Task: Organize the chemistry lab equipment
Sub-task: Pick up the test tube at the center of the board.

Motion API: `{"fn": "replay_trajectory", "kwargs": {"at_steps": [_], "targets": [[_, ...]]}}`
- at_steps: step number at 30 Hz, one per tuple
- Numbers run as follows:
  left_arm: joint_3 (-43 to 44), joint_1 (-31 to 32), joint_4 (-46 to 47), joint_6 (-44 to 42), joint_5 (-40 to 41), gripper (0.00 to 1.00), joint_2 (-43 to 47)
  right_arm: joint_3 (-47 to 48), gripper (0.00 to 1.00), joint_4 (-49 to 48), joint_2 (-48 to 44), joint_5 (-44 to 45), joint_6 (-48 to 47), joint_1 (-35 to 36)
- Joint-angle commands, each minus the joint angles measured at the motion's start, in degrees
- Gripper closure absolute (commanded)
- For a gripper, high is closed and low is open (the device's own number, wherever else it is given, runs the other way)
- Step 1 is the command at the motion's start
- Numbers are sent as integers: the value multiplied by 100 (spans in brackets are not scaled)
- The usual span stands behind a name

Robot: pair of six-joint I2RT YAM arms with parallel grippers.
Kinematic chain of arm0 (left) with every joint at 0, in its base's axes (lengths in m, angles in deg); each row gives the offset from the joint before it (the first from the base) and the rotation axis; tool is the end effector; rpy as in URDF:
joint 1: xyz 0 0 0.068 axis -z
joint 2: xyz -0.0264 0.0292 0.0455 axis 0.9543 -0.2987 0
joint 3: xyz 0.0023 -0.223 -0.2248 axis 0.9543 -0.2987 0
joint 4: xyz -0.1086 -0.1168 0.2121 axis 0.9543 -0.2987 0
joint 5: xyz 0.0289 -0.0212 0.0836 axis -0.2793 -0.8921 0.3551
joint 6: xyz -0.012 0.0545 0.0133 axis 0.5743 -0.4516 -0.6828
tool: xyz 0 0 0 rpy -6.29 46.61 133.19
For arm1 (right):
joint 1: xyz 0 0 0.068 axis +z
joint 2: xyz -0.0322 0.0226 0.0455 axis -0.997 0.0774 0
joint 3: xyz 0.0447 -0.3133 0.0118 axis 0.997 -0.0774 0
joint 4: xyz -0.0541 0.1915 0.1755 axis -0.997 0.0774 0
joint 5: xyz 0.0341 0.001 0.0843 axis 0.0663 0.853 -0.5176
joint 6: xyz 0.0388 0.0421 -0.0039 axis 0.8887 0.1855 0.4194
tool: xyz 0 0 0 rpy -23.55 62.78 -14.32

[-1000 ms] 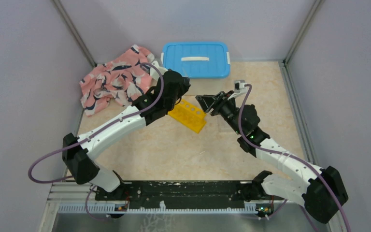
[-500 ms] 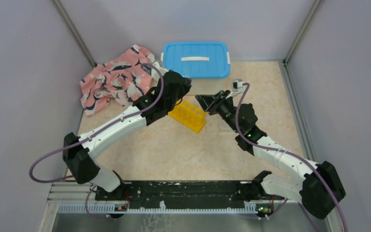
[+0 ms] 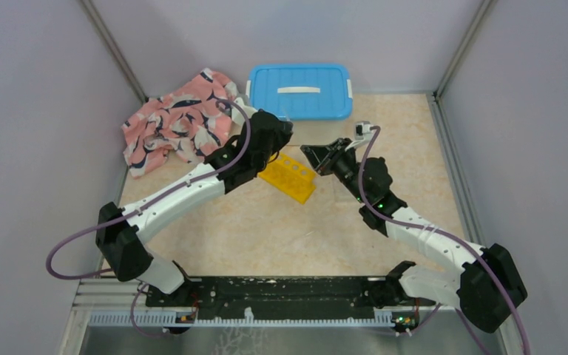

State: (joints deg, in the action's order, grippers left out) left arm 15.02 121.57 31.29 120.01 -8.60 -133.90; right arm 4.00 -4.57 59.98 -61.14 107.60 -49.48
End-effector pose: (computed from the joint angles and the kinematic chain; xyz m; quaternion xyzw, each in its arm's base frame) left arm 0.2552 -0.2582 0.4119 -0.2799 0.7428 -0.3375 0.5060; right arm 0.1933 0.1412 0.3451 0.0236 0.6595 0.4691 0.5869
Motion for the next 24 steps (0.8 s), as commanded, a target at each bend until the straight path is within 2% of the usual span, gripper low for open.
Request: {"fn": "replay_trajectory", "kwargs": {"at_steps": [1,4,7,12,15,21,24], "targets": [[-341,-41,359,-2,-108,95,172,157,89,-166,-26,-17,-1,-64],[-592,-66,600,-126,-151,80,325,219,90,-65,-34,-59,-27,-79],[-738,-87,769,-367,-198,69,450,322,90,100,-37,-153,-79,-110],[-921,-87,1149,-920,-200,55,640,530,92,436,-26,-402,-141,-215],[-1040,-96,1367,-1456,-223,51,772,730,92,759,13,-708,-221,-339],[-1226,-141,1598,-2628,-293,36,1148,1294,91,1580,280,-1998,-503,-834],[-1280,-245,1655,-3291,-699,30,1327,1566,91,2012,428,-2564,-730,-969]]}}
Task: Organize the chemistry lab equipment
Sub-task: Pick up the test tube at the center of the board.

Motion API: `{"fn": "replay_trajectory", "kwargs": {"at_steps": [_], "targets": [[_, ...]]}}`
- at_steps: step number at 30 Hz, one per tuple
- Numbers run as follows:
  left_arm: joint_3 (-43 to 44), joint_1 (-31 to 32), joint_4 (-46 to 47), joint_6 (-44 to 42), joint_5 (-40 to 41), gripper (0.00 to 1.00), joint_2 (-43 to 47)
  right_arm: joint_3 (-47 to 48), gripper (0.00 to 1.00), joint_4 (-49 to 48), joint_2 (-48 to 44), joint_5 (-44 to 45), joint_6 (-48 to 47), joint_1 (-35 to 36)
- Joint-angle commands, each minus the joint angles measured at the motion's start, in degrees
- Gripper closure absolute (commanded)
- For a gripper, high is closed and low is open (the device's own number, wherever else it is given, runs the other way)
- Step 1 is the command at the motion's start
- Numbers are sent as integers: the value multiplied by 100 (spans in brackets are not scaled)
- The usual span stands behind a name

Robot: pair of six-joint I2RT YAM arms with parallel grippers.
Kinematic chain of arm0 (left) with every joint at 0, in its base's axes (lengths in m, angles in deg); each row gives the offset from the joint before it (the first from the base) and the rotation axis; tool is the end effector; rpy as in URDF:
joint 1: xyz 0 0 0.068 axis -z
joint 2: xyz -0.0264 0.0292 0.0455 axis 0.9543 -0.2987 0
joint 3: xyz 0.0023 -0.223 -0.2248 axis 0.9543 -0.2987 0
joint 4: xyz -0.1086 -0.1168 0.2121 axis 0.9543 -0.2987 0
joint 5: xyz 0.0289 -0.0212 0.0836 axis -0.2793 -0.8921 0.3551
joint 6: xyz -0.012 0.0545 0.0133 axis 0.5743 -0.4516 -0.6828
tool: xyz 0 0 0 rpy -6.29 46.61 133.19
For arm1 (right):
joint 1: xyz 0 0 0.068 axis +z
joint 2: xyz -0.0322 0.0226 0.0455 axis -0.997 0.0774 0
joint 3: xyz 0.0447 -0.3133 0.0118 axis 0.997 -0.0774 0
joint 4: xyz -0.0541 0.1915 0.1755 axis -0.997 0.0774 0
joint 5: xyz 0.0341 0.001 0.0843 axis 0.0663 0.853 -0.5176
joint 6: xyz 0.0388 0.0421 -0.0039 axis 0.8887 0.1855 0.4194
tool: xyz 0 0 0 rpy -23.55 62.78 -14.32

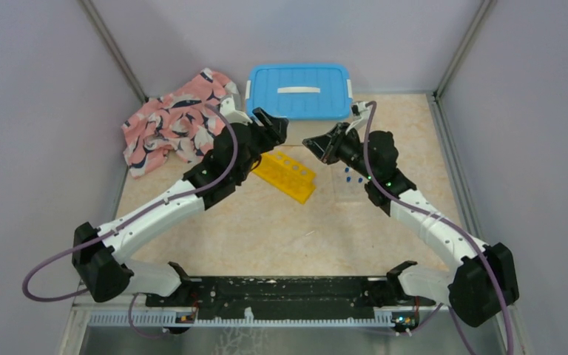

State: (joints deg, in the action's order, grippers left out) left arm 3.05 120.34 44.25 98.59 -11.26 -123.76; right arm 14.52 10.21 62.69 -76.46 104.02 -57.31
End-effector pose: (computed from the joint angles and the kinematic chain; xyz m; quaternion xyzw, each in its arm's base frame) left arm 0.2274 -0.2183 0.4165 -0.1550 0.7278 -0.3108 0.5914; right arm 0.2214 0.1314 0.3722 -0.0431 0.7032 0.4614 0.5392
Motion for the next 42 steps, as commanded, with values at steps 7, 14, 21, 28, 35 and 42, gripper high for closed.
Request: {"fn": "replay_trajectory", "kwargs": {"at_steps": [7,14,21,28,35,42], "targets": [[-271,-490,249,-2594,-1579,24,668,744,91,859,318,-2036,-557,-493],[-382,-842,209,-3678,-2346,27,892,662,92,1207,340,-2444,-763,-575],[208,-888,-784,-4571,-3960,25,377,520,93,1563,296,-2563,-996,-575],[244,-879,-1353,-4858,-4995,32,324,399,93,2021,73,-2530,-1100,-575],[-261,-791,-1558,-5055,-5241,42,813,446,93,2637,-84,-2349,-1210,-575],[-538,-311,-1920,-5431,-4798,45,1017,494,94,3115,-252,-2304,-1176,-509]]}}
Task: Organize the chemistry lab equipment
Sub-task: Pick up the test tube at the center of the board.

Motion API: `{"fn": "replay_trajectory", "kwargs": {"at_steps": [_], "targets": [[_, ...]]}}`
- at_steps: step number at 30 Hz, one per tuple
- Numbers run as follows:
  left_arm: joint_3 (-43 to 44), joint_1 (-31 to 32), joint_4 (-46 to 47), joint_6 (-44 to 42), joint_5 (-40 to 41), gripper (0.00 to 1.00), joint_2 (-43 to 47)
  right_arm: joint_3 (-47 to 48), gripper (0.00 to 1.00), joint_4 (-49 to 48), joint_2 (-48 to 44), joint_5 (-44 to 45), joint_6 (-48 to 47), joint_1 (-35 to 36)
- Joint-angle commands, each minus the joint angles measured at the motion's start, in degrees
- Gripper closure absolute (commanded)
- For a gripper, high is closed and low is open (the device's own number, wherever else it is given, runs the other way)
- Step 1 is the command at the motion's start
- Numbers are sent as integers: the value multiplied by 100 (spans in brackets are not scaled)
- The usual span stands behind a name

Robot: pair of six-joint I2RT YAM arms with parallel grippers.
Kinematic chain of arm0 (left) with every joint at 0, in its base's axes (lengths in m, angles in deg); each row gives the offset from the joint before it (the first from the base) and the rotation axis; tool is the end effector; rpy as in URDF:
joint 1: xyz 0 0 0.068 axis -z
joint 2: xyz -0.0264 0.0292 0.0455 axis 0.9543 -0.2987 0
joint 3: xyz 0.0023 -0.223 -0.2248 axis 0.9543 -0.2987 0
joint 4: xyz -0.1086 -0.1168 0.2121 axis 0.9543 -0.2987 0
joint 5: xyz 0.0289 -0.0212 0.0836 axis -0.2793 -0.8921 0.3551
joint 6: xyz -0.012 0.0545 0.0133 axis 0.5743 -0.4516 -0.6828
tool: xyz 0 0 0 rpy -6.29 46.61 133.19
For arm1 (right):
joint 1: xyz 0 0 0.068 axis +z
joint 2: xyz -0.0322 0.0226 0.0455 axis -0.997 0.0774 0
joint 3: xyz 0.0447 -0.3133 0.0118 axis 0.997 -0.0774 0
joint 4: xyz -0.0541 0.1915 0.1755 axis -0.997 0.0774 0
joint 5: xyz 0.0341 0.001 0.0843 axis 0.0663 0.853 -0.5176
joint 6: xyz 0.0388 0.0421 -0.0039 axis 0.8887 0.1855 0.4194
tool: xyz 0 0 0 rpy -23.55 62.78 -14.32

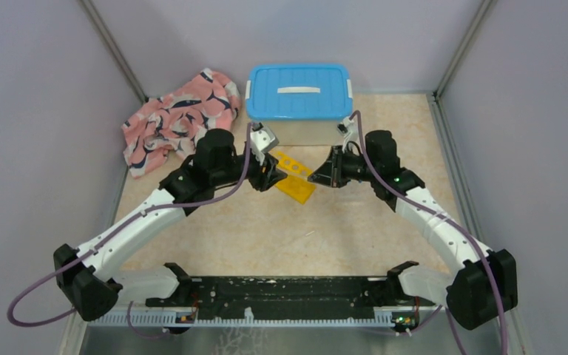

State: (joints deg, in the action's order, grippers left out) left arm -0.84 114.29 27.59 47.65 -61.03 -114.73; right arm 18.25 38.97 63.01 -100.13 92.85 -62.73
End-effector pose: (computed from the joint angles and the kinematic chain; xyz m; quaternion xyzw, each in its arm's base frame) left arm 0.1893 -0.1853 0.4022 0.4158 0.6930 -0.2909 0.5121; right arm 0.2132 0.1177 0.3429 -0.1598 0.7982 0.4685 0.3434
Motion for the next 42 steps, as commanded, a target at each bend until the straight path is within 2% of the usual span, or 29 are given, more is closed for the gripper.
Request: {"fn": "replay_trajectory", "kwargs": {"at_steps": [1,5,8,17,22,30,42], "targets": [[-191,429,-284,-378,306,46,115,120,95,337,-304,62,-60,49],[-336,1222,-385,-612,1174,48,4,120,95,556,-385,38,-47,158],[-371,1493,-478,-712,1529,49,-88,101,95,713,-445,33,-41,264],[-608,1675,-360,-867,1932,48,-13,76,95,1044,-544,-19,-37,477],[-724,1755,-251,-939,2029,56,-53,102,95,1206,-549,-25,-54,588],[-826,1819,-148,-999,1987,60,-136,134,95,1246,-467,-62,-33,656],[-916,1831,210,-1114,2319,44,-118,109,97,1294,-290,-181,-32,836]]}}
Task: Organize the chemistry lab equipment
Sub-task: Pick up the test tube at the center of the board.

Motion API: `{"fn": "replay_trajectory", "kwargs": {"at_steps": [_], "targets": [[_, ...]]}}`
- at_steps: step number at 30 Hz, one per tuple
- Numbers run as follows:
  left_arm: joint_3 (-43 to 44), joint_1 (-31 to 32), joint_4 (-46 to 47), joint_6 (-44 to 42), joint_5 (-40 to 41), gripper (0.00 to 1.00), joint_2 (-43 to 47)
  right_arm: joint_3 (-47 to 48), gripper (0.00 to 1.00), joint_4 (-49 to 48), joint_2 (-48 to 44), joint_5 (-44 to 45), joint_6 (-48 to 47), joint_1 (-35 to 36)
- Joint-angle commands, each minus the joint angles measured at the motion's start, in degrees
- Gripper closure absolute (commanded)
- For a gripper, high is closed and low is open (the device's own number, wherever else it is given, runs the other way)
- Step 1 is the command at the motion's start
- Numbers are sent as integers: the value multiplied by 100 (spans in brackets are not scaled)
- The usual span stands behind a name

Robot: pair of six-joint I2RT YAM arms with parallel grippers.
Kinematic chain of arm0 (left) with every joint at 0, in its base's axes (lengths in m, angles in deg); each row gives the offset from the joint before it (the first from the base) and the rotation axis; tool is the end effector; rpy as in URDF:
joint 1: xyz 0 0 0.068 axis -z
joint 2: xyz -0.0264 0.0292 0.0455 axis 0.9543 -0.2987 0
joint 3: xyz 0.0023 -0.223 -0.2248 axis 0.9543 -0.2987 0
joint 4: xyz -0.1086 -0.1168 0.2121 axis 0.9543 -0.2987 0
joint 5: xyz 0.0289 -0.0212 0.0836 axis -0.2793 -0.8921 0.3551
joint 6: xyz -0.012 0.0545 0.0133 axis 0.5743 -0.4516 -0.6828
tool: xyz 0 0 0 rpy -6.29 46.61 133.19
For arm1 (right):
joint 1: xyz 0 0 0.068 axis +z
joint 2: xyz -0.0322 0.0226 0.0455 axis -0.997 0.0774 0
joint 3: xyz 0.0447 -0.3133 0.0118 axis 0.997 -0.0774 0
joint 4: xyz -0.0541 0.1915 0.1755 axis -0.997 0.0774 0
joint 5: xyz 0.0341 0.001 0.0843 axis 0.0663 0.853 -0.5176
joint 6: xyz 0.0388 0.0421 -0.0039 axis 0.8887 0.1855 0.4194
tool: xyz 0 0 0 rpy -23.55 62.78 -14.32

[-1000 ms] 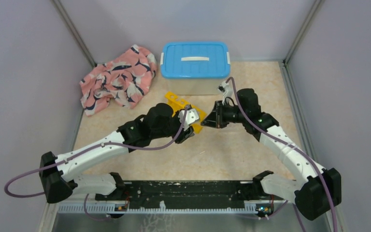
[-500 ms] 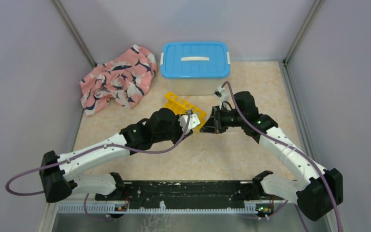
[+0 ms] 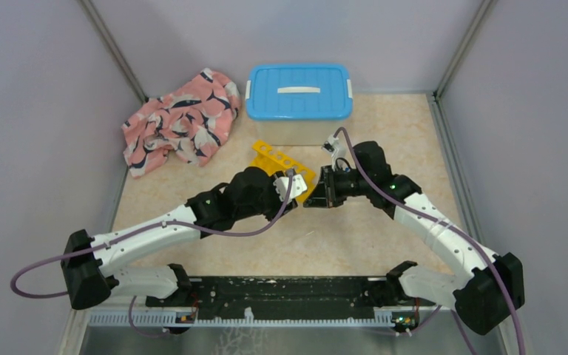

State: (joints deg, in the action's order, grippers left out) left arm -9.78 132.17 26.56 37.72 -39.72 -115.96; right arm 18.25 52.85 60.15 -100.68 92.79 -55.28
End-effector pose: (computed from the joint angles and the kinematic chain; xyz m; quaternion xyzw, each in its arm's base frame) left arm 0.1369 -0.2283 0.3383 0.5263 0.6873 -0.1566 0.4754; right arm 0.1750 0.1323 0.3315 -0.1872 0.8304 0.4701 0.2330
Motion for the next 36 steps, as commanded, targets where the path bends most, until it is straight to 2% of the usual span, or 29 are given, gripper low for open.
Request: {"fn": "replay_trajectory", "kwargs": {"at_steps": [1,11,16,32,36], "targets": [[-27,40,332,-145,180,44,11,97,97,-92,-2,-127,-24,92],[-121,48,381,-100,-192,50,-145,289,97,-1,153,-235,-42,101],[-142,50,376,-76,-309,63,-238,397,97,0,240,-307,-23,101],[-170,74,403,-11,-481,86,-267,527,98,129,347,-205,-100,101],[-170,75,373,5,-492,90,-259,587,91,188,340,-44,-157,101]]}}
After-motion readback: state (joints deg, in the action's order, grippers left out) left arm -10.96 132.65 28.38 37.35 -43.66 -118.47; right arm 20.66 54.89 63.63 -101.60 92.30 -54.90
